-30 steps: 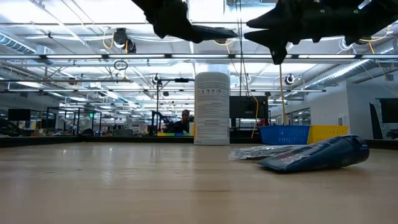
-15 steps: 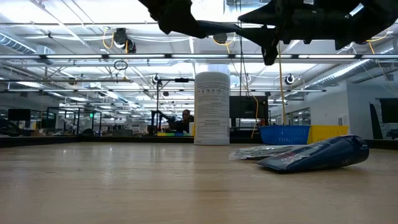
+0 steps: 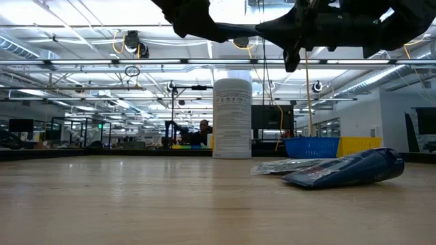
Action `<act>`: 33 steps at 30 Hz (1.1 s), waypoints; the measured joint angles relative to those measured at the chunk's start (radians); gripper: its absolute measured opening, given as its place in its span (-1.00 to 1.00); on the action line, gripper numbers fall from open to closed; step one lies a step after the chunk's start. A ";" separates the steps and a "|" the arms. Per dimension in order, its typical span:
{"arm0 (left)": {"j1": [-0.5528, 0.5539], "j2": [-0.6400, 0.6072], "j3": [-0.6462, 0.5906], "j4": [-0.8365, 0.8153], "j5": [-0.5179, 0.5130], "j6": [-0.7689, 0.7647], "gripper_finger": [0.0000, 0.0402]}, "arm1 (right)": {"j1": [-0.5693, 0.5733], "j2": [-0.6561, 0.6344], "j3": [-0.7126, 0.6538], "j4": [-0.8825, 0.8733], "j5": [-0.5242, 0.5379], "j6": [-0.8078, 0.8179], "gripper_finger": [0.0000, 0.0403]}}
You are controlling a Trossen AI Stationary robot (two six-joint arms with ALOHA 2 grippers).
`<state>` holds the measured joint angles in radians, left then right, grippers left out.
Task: Pick & Place Travel size toiletries
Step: Put the blue shave cream into the top yellow bin
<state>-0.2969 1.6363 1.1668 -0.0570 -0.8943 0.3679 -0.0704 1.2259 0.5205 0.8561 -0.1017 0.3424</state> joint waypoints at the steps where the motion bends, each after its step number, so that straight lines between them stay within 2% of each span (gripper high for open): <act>1: 0.000 0.000 0.000 0.000 0.001 -0.001 -0.46 | 0.000 -0.002 0.000 -0.003 -0.002 -0.007 -0.95; 8: 0.002 0.001 0.000 -0.001 0.007 -0.015 -0.42 | 0.000 -0.004 0.000 -0.033 0.002 -0.030 -0.99; 15: 0.002 0.000 0.000 0.003 0.003 -0.065 0.16 | 0.000 -0.006 0.000 -0.046 -0.004 -0.037 -1.00; 20: 0.002 0.000 0.000 0.003 -0.010 -0.075 0.37 | 0.000 -0.008 0.000 -0.049 -0.006 -0.038 -1.00; 26: 0.002 0.000 0.000 0.002 -0.018 -0.116 0.41 | -0.015 -0.063 -0.001 -0.146 0.029 -0.053 -1.00; 33: 0.001 0.000 0.000 -0.028 -0.004 -0.198 0.33 | -0.054 -0.222 -0.001 -0.442 0.248 -0.103 -1.00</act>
<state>-0.2958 1.6363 1.1671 -0.0852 -0.8986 0.1704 -0.1243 1.0035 0.5192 0.4146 0.1463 0.2392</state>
